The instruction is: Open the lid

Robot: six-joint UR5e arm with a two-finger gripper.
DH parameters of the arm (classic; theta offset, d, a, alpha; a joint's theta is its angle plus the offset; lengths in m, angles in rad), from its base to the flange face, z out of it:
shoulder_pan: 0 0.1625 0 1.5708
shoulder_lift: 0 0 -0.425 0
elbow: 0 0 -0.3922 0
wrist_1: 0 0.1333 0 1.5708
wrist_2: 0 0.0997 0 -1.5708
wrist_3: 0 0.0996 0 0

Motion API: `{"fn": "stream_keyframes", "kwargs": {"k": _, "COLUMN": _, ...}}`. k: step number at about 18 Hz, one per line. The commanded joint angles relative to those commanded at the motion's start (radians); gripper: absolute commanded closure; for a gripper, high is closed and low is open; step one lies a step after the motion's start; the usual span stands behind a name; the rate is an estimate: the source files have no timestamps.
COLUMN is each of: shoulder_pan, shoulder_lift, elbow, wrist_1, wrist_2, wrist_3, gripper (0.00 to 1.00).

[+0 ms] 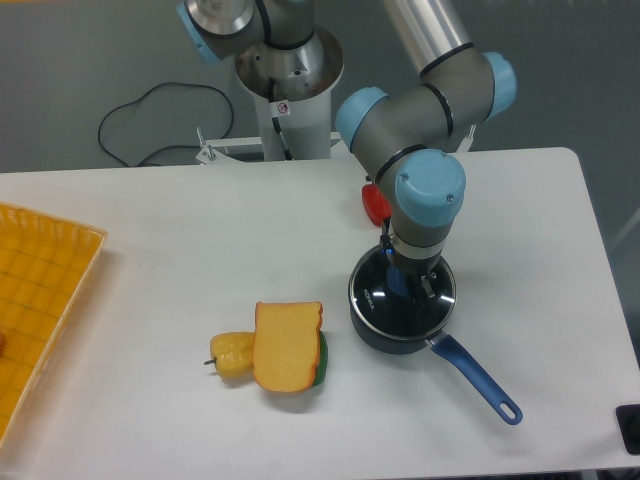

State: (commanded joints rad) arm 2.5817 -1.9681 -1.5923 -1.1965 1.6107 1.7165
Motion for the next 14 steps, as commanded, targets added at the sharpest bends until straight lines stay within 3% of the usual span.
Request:
{"fn": "stream_keyframes", "kwargs": {"k": 12, "shoulder_pan": 0.000, "shoulder_lift": 0.005, "elbow": 0.023, "wrist_1": -0.012, "wrist_2": -0.005, "wrist_3": -0.017, "gripper": 0.49}}
{"fn": "stream_keyframes", "kwargs": {"k": 14, "shoulder_pan": 0.003, "shoulder_lift": 0.014, "elbow": 0.029, "wrist_1": -0.046, "wrist_2": -0.006, "wrist_3": -0.018, "gripper": 0.49}}
